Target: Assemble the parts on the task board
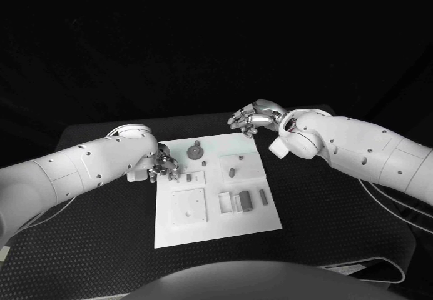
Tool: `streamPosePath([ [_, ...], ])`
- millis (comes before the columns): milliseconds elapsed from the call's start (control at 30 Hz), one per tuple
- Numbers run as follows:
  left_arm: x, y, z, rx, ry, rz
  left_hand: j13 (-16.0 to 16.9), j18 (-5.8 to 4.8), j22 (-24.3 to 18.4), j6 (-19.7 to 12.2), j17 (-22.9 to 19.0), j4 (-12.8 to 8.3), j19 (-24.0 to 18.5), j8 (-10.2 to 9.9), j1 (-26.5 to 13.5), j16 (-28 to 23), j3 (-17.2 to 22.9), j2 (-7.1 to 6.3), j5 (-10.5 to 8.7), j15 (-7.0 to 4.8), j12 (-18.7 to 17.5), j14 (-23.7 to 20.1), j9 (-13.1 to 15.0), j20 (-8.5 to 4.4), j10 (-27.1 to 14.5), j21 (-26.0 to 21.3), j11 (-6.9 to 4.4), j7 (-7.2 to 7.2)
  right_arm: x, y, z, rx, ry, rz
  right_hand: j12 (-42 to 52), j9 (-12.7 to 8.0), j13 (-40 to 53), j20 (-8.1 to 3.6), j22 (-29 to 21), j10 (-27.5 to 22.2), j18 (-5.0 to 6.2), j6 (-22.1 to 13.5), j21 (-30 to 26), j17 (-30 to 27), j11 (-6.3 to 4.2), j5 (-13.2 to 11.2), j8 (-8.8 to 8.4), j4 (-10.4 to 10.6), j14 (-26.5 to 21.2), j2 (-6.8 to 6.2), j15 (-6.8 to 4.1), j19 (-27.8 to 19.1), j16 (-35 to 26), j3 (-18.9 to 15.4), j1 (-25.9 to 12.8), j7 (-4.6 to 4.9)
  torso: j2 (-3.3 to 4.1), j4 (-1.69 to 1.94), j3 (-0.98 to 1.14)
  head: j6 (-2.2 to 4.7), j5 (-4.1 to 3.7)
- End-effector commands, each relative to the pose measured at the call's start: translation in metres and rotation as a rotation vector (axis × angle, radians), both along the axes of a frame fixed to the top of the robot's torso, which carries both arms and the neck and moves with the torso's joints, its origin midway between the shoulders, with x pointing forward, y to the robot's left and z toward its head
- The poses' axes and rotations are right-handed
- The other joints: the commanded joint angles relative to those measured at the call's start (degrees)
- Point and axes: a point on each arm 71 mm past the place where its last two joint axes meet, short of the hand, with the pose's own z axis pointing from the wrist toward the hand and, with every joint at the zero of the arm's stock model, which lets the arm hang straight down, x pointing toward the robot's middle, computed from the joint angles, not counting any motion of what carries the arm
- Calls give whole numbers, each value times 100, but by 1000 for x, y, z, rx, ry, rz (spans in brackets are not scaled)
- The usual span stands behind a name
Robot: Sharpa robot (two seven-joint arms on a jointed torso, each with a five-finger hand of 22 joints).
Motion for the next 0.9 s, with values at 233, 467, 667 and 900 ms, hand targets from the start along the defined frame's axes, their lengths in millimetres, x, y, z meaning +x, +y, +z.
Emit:
streamPosePath([
  [233, -4, -5, -4, 5, 22, -21, -9, -80, 136, 132, 10, 13, -3, 16, 279, -14, 28, 241, 17, -80, -30, 56, 10, 6, 21, 36, -2, 73, -1, 2, 0, 3, 2, 16, 23, -5, -9, -7, 81, -14, 85, -1, -17, -9, 7, 21, -20, 18, -7, 5, -43, 21, -19, -3, -65, 52, 1, -1, 4, 0, -1],
  [467, -5, -7, -5, -4, 25, -23, -9, -79, 137, 137, 12, 11, -3, 15, 280, -13, 27, 241, 16, -81, -30, 58, 12, 10, 26, 41, -3, 72, -1, 2, 0, 3, 2, 16, 24, -5, -10, -6, 81, -15, 85, -1, -17, -9, 7, 21, -20, 19, -7, 5, -43, 21, -19, -3, -66, 52, 1, -2, 3, 0, 3],
  [667, -6, -8, -5, -5, 31, -28, -9, -79, 137, 143, 15, 11, -1, 14, 279, -12, 26, 240, 16, -82, -30, 61, 13, 13, 31, 45, -5, 70, -1, 2, 0, 3, 2, 17, 24, -5, -10, -7, 81, -15, 85, -1, -17, -9, 7, 21, -20, 19, -7, 5, -43, 21, -19, -3, -66, 52, 0, -1, 4, 0, 3],
  [900, -7, -10, -6, -4, 44, -40, -9, -80, 138, 152, 19, 1, 0, 13, 290, -10, 30, 240, 17, -84, -31, 66, 16, 17, 39, 53, -8, 67, -1, 2, 0, 3, 2, 16, 25, -5, -11, -6, 81, -15, 85, -1, -17, -9, 7, 21, -20, 19, -7, 5, -43, 21, -19, -3, -66, 52, 0, -2, 0, 0, 1],
])
